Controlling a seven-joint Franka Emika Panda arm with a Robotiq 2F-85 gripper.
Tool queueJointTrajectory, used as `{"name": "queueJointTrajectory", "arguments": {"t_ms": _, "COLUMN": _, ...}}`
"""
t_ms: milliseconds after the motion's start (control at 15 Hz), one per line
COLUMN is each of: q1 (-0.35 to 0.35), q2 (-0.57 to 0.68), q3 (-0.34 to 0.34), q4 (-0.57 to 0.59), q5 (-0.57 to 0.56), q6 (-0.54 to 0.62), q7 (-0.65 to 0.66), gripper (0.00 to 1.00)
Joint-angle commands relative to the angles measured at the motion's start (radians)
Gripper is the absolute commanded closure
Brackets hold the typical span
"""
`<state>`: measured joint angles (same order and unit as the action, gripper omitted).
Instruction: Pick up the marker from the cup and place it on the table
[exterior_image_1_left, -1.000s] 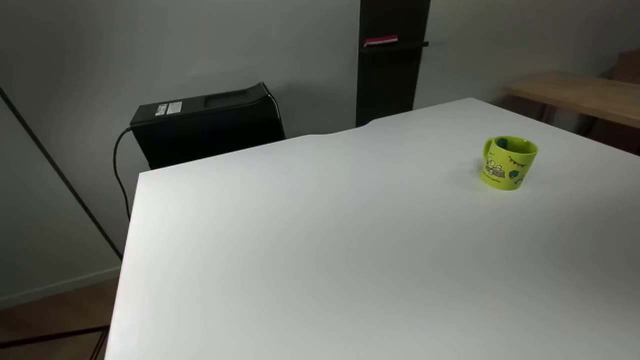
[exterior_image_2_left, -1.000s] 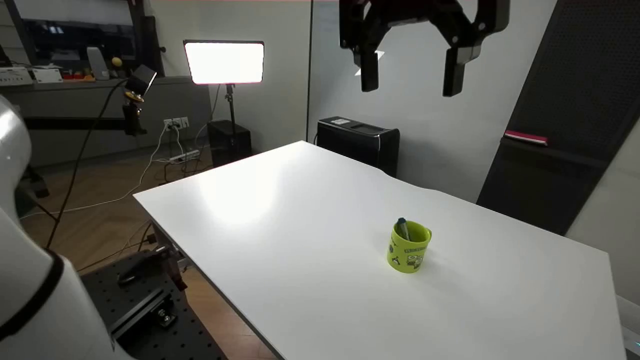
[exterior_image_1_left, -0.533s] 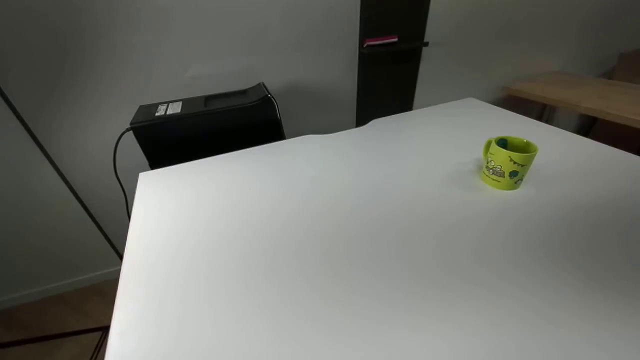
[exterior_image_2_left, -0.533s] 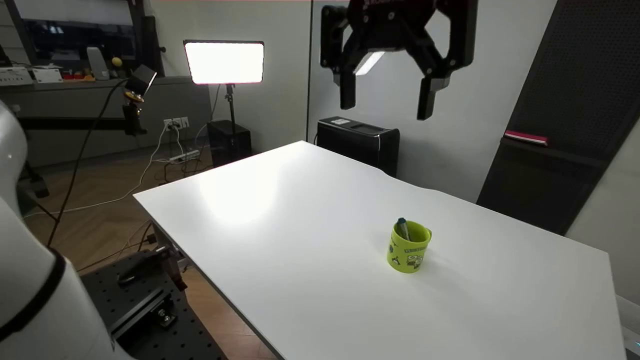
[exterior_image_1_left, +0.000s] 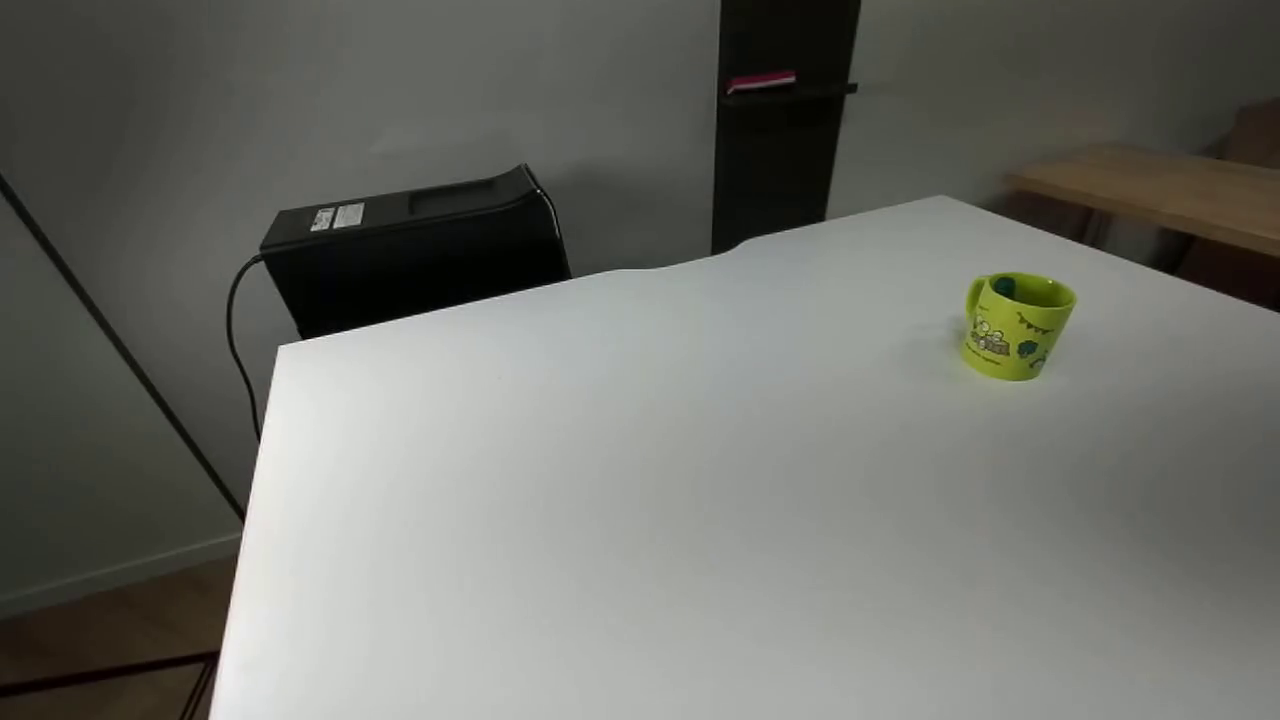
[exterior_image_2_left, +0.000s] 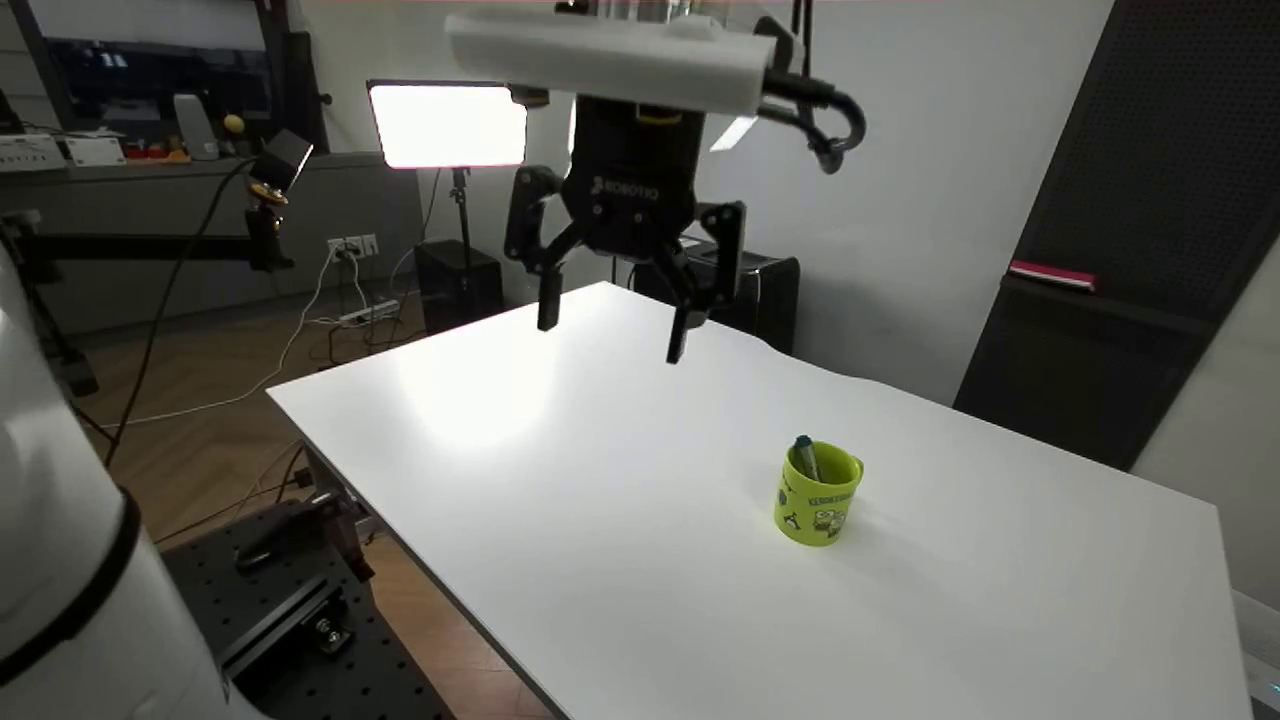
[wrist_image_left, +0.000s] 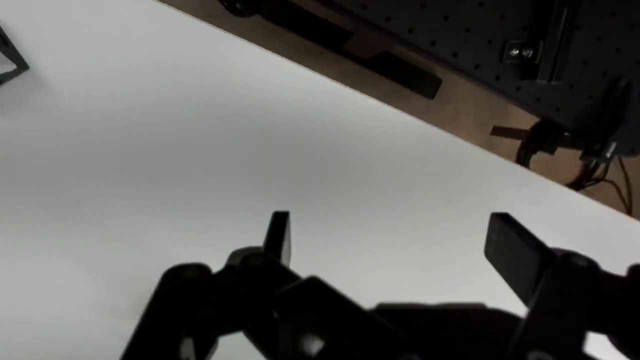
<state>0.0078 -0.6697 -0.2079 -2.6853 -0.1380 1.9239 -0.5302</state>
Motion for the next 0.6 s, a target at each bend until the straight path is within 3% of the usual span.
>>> {"name": "queueJointTrajectory", "arguments": {"t_ms": 0, "q1": 0.079, "q2": 0.019, "q3": 0.033, "q4": -0.064, "q5": 0.007, "q6": 0.022, "q7": -0.083, "gripper": 0.0}}
{"name": "queueJointTrajectory", "arguments": {"t_ms": 333, "q1": 0.183, "q2": 0.139, "q3": 0.102, "q4": -0.103, "q5": 0.029, "q6": 0.143, "q7": -0.142, "gripper": 0.0}}
{"name": "queueJointTrajectory", "arguments": {"t_ms": 533, "q1": 0.203, "q2": 0.243, "q3": 0.145, "q4": -0.108, "q5": 0.014, "q6": 0.263, "q7": -0.143, "gripper": 0.0}}
